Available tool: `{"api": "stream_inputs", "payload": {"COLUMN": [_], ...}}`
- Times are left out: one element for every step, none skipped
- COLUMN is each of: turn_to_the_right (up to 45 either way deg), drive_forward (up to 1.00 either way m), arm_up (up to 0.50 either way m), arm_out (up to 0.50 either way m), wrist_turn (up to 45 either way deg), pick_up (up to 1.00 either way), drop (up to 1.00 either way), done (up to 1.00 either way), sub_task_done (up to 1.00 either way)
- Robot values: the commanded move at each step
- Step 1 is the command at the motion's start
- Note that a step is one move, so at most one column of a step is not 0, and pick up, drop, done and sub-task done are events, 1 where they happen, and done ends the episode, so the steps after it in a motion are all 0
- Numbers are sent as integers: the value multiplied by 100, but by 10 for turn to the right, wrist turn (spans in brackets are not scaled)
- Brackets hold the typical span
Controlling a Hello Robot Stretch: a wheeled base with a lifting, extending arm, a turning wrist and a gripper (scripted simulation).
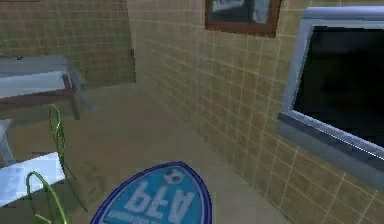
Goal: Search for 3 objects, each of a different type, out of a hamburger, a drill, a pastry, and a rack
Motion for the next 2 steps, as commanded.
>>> {"api": "stream_inputs", "payload": {"turn_to_the_right": [-450, -210], "drive_forward": [0, 0], "arm_up": [0, 0], "arm_out": [0, 0], "wrist_turn": [0, 0], "pick_up": [0, 0], "drop": [0, 0], "done": [0, 0], "sub_task_done": [0, 0]}}
